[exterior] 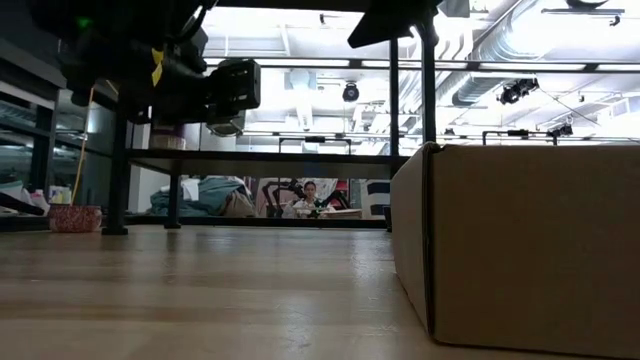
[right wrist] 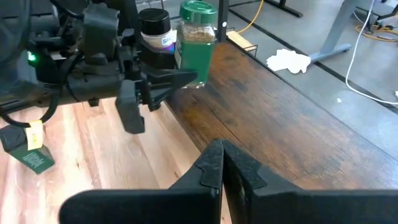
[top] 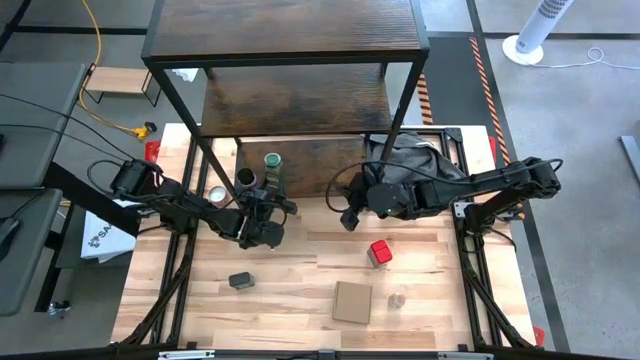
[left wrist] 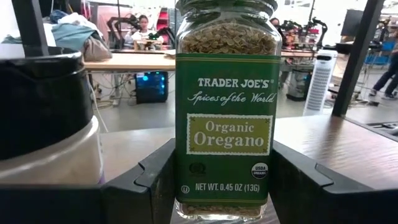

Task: Shelf spices
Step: Put the green seasoning bottle on the shelf

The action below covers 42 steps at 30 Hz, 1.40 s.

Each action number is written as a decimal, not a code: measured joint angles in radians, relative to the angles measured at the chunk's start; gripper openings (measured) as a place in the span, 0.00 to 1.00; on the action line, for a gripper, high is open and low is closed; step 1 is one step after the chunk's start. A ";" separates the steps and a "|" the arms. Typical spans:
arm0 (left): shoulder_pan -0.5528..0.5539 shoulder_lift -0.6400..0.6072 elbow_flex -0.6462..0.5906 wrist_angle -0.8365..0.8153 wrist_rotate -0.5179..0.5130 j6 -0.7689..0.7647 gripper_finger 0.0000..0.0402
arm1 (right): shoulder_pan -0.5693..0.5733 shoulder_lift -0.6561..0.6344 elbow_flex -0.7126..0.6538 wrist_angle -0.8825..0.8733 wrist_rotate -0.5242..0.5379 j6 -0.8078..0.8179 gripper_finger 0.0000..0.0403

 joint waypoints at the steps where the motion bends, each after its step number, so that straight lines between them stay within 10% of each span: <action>1: 0.000 0.000 0.000 0.001 0.000 0.002 0.47 | 0.000 0.000 0.000 -0.001 0.000 0.000 0.00; 7: -0.010 0.000 0.000 0.002 0.018 0.015 0.48 | 0.000 0.000 0.000 -0.002 -0.003 -0.024 0.00; 15: -0.015 0.000 0.000 0.001 0.012 -0.027 0.81 | 0.000 0.000 0.000 -0.002 -0.013 -0.026 0.00; 29: 0.035 0.000 0.000 0.090 0.187 -0.017 0.77 | 0.000 0.000 0.000 0.028 -0.018 -0.064 0.00; 34: 0.090 0.000 0.004 0.199 0.409 0.172 0.77 | 0.000 0.000 0.000 0.053 -0.028 -0.075 0.00; 42: 0.106 -0.084 0.129 0.188 0.452 0.417 0.77 | 0.000 -0.013 0.000 0.052 -0.068 -0.001 0.00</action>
